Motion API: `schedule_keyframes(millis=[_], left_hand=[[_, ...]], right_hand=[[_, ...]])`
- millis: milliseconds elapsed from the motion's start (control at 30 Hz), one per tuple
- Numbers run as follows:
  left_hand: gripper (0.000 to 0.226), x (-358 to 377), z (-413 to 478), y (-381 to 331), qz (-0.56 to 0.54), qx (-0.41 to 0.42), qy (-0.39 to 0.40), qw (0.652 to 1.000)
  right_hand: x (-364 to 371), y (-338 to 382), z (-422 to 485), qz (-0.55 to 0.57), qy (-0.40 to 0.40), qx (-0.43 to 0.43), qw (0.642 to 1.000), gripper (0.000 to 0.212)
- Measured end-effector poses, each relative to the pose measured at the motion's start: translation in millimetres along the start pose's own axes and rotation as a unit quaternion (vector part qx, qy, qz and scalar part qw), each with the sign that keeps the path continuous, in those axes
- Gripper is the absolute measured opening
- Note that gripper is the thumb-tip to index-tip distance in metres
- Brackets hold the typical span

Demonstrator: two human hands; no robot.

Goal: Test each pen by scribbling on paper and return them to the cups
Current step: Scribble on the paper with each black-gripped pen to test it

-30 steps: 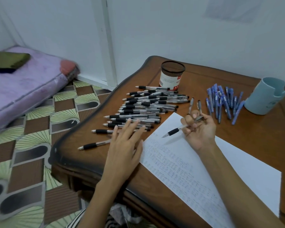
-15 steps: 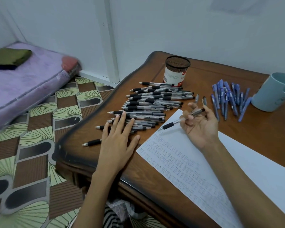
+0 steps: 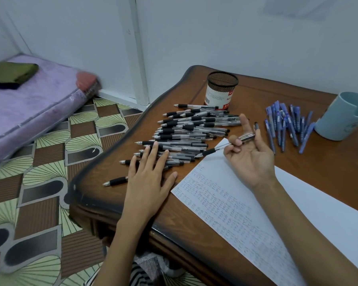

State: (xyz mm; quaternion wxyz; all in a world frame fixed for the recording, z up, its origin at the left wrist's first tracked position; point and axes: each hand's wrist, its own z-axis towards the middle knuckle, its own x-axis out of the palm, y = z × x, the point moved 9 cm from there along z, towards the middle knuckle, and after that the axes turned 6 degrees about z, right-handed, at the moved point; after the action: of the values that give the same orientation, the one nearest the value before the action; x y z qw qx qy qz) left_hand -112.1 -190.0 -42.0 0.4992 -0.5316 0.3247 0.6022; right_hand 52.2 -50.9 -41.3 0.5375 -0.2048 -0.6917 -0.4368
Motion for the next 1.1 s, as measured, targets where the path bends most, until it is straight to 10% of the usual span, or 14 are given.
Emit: schedule_keyframes(millis=[467,633,867,1100], left_hand=[[0.074,0,0,0,0.007,0.004,-0.013,1.0],[0.075,-1,1,0,0.005,0.004,-0.015,1.0],[0.072,0,1,1,0.009,0.005,-0.019,1.0],[0.072,1,1,1,0.015,0.006,-0.018,1.0]], right_hand=[[4,8,0,0.044,0.009,-0.027,0.999,0.02],[1,5,-2,-0.013,-0.013,-0.035,0.999,0.047],[-8,4,-6,-0.079,-0.105,-0.033,0.991,0.019],[-6,2,-9,-0.186,-0.125,-0.021,0.974,0.043]])
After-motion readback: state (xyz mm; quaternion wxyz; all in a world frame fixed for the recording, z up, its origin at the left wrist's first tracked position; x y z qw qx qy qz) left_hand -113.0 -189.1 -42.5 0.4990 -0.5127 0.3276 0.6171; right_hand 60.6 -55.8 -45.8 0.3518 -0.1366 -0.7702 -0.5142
